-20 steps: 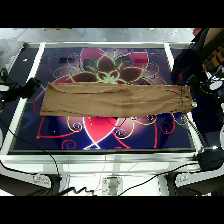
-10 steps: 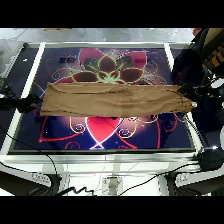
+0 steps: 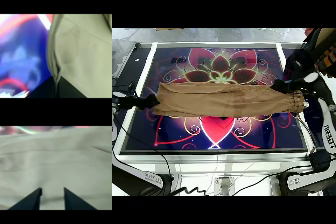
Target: Fold the clothes and pants, and hang the long-sleeved shirts on hangers.
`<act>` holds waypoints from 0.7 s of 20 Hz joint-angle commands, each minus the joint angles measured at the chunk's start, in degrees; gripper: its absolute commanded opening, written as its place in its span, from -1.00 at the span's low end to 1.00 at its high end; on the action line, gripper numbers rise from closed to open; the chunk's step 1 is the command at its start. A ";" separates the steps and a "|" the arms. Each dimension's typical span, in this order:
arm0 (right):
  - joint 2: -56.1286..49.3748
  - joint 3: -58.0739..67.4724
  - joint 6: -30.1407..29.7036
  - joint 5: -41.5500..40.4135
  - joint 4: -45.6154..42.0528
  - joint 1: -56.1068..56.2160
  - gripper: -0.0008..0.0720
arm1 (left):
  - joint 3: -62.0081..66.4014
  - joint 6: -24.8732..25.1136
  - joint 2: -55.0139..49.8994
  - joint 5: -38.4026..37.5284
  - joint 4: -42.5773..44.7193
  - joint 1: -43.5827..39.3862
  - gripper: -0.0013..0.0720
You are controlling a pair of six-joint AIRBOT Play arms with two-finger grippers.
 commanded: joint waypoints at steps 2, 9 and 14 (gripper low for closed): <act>0.02 2.08 0.46 -9.86 0.68 10.91 -0.63 | 6.60 0.83 0.50 -0.59 -0.79 -2.67 -0.92; -2.82 4.50 11.87 -21.11 0.68 24.37 -0.92 | 18.45 0.42 7.61 -14.16 -0.79 -4.50 -0.92; -9.42 11.39 17.27 -20.04 0.96 30.84 -0.93 | 19.65 0.33 13.68 -18.21 -0.39 -4.61 -0.92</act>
